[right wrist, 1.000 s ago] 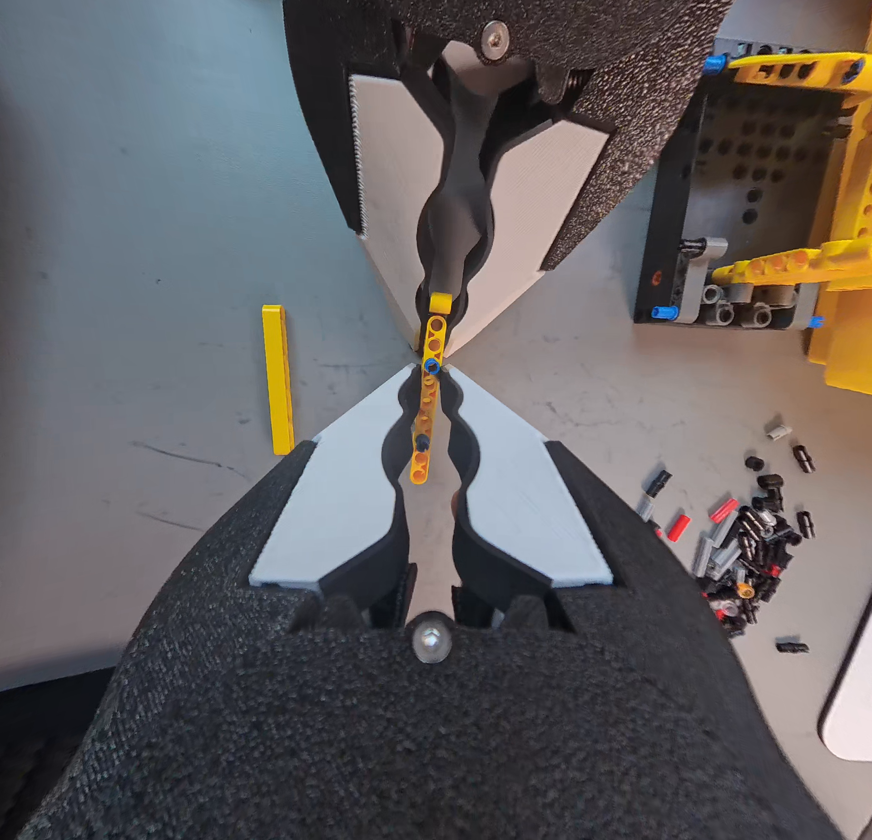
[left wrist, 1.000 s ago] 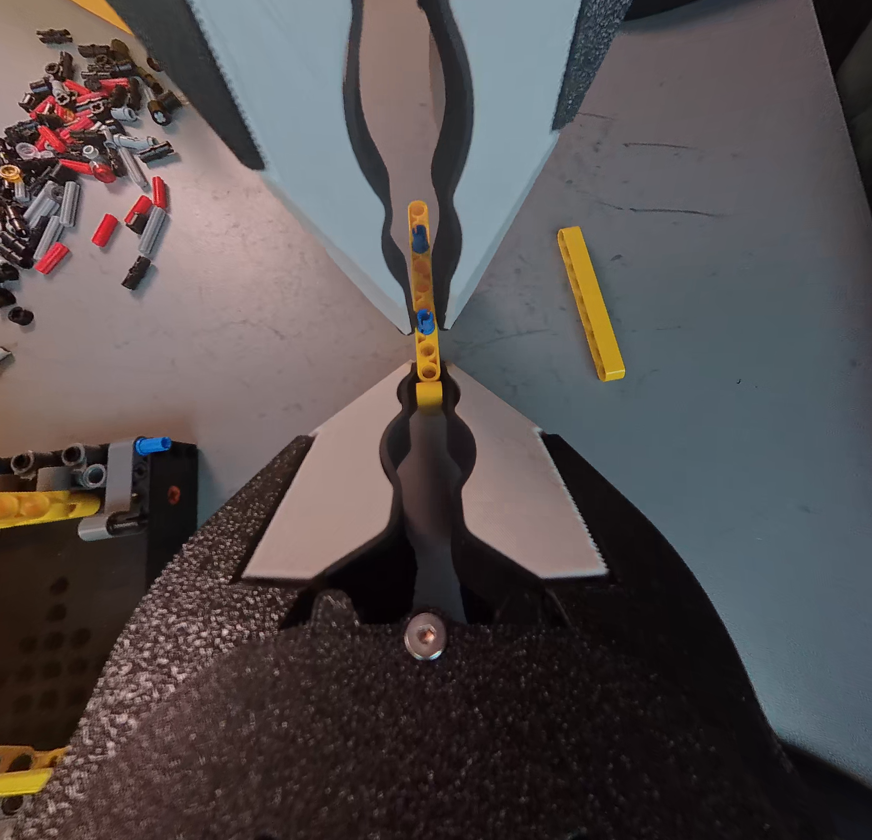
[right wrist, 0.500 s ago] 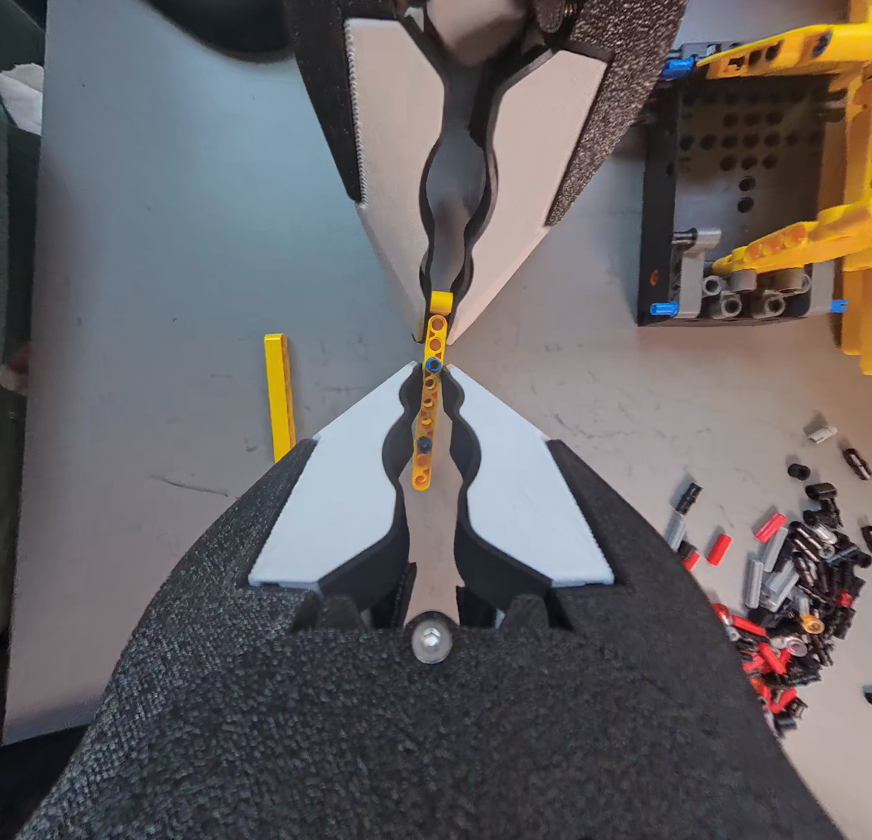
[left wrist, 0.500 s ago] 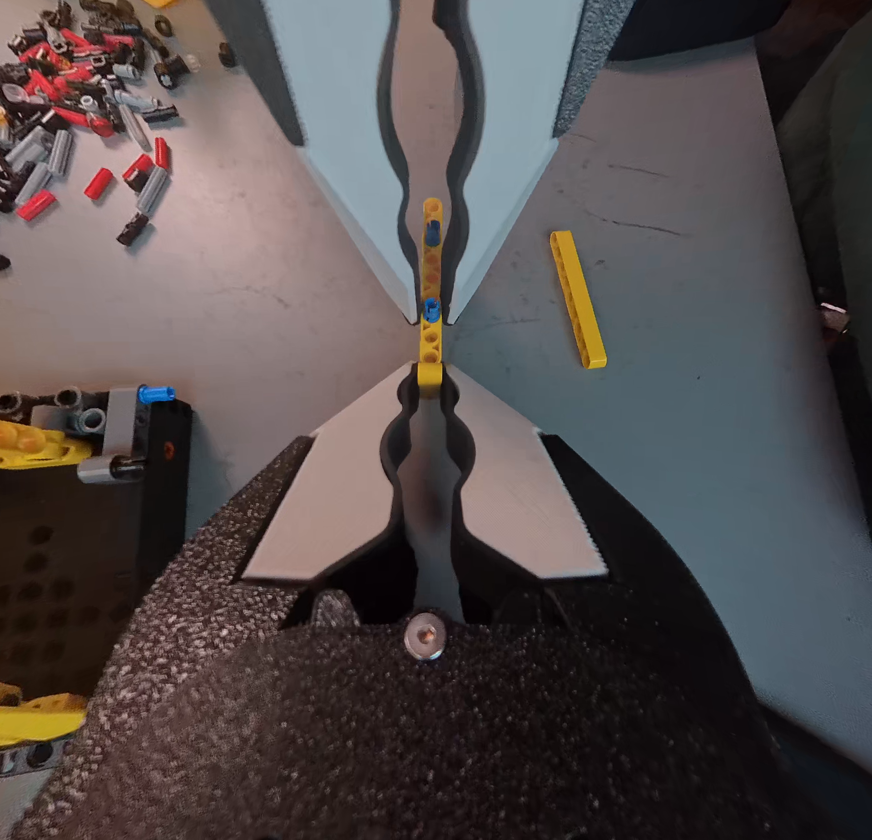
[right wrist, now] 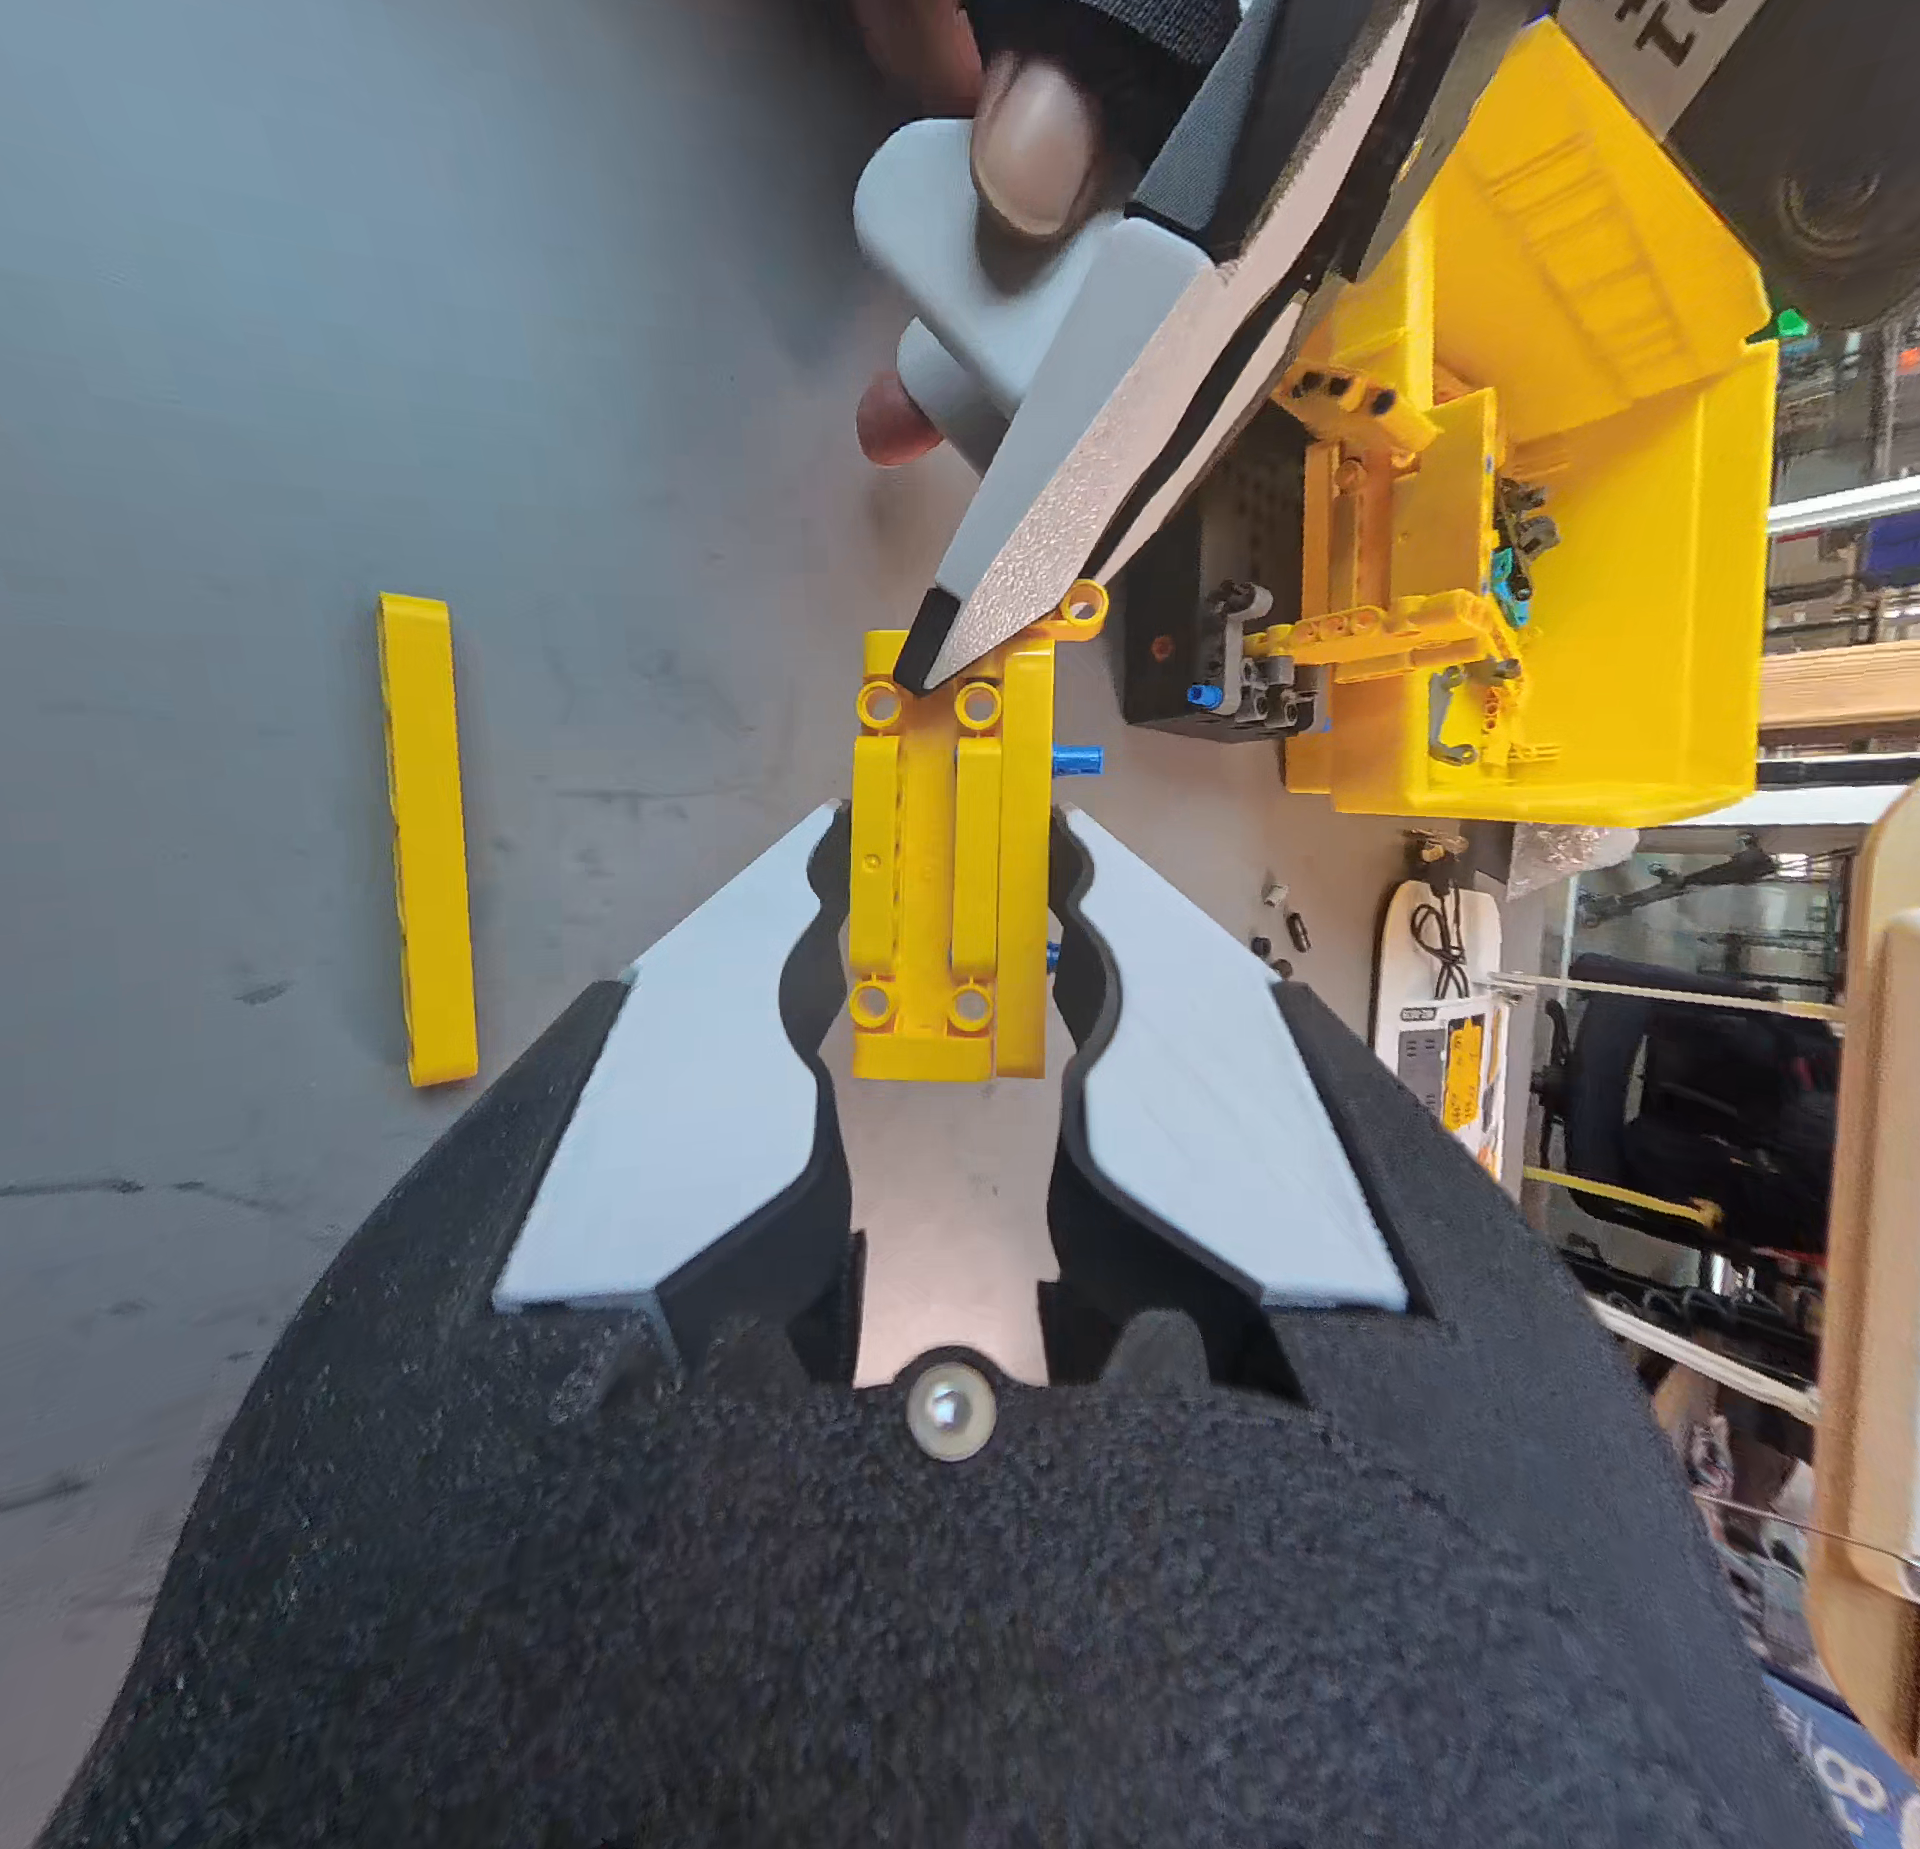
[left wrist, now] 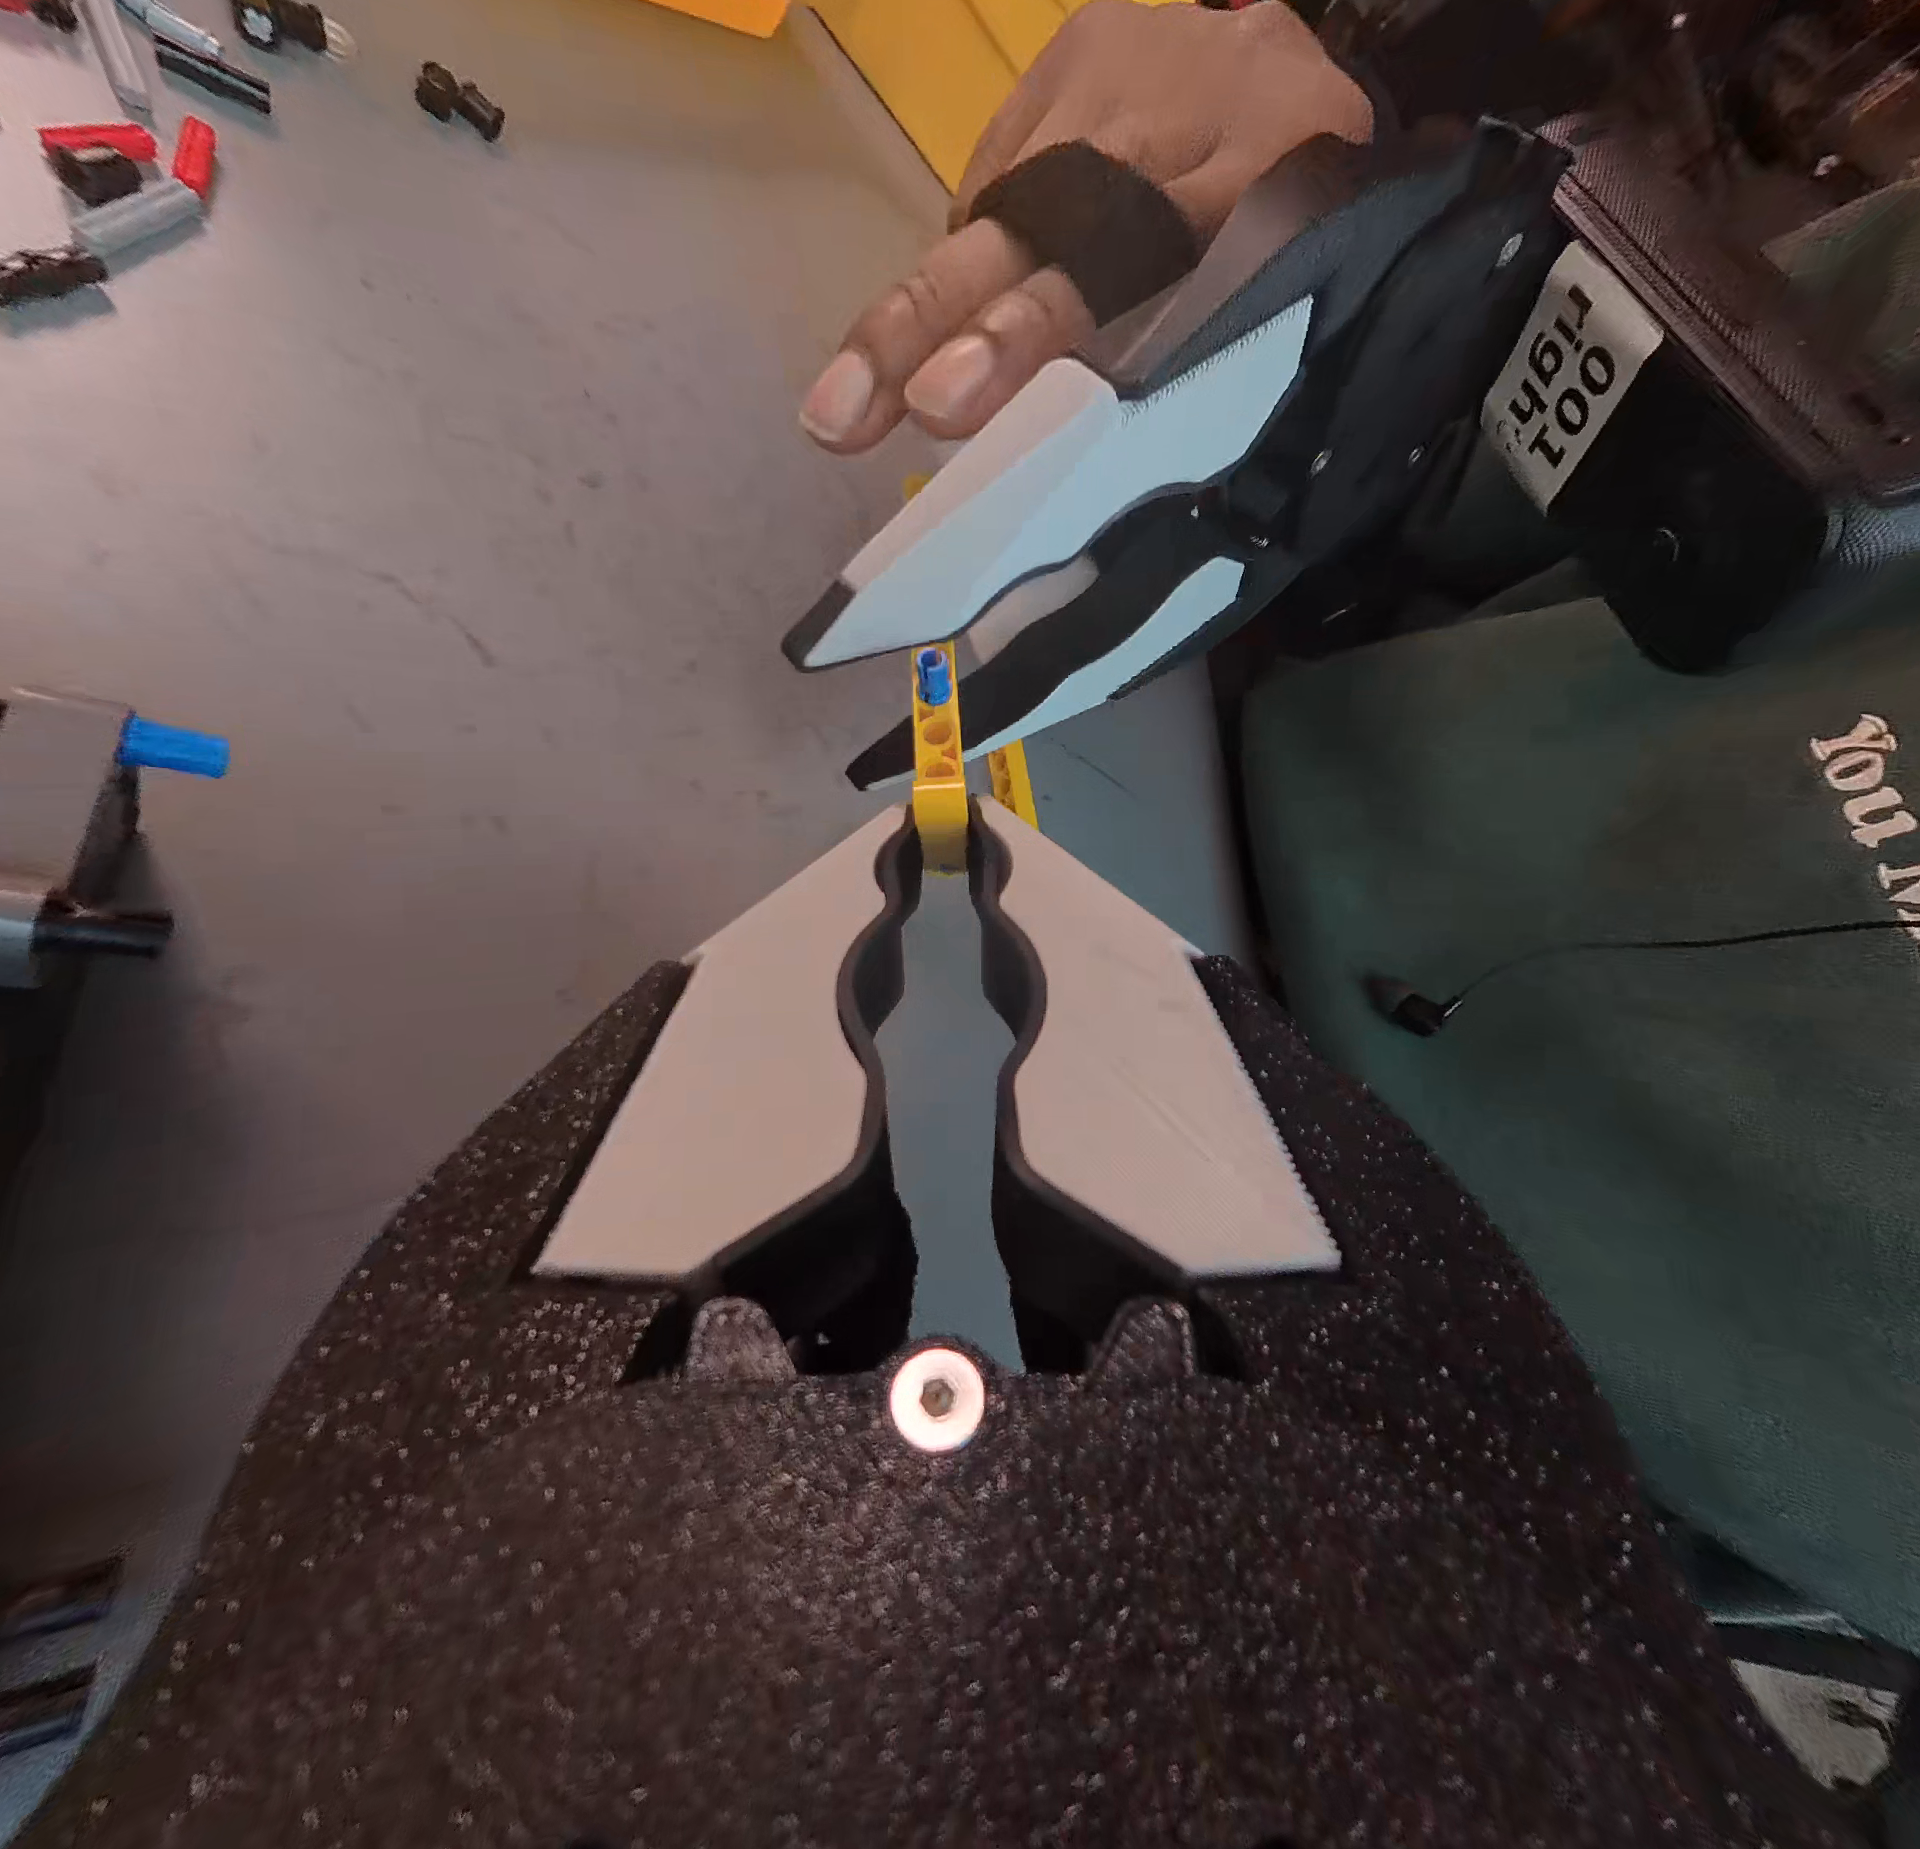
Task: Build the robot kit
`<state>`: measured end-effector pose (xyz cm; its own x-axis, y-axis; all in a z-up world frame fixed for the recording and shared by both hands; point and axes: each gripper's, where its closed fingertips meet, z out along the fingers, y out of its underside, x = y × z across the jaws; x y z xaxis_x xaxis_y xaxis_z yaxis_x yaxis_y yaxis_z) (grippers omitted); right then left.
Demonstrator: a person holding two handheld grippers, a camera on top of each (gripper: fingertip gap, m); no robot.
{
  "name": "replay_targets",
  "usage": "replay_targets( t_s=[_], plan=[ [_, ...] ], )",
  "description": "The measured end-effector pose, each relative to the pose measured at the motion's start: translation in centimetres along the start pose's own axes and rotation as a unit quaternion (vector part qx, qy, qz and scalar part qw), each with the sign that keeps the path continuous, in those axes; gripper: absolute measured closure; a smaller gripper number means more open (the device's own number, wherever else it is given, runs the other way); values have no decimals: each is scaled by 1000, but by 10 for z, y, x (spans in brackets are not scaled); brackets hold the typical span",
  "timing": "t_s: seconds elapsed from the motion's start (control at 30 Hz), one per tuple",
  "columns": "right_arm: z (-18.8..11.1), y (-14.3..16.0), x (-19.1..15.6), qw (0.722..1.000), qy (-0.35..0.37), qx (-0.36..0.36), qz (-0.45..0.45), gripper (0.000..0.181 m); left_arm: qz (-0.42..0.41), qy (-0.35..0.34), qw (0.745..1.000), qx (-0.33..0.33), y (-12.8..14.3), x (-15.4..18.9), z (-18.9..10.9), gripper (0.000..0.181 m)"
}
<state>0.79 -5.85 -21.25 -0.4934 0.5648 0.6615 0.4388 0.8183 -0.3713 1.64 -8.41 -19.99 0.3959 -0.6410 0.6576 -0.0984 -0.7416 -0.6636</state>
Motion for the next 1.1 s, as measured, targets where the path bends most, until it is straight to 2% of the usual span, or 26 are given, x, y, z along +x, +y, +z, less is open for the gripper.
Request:
replay_targets(
  t_s=[0.17, 0.37, 0.43, 0.53, 0.6, 0.8, 0.97, 1.1],
  plan=[
    [-1, -4, 0, 997, -21, 38, 58, 146, -25, 19, 999, 41, -6, 2, -4, 174],
    [-3, 1, 16, 990, -6, 67, 121, 145, -19, -9, 993, 114, -30, -4, -7, 174],
    [-11, -2, 27, 985, 17, 108, 131, 144, -32, 4, 990, 138, -39, -1, -10, 174],
    [-26, -2, 38, 975, 19, 156, 160, 127, -38, 7, 988, 149, -40, -4, -15, 175],
    [-33, 3, 40, 969, 14, 172, 174, 124, -46, 27, 986, 161, -42, 0, -18, 175],
    [-33, 1, 36, 971, 32, 185, 145, 138, -57, 54, 983, 168, -44, 8, -18, 175],
    [-37, -2, 37, 974, 35, 182, 130, 140, -91, 90, 975, 181, -46, 11, -18, 175],
    [-31, 2, 34, 979, 33, 158, 126, 142, -117, 91, 972, 184, -43, 4, -17, 175]
  ],
)
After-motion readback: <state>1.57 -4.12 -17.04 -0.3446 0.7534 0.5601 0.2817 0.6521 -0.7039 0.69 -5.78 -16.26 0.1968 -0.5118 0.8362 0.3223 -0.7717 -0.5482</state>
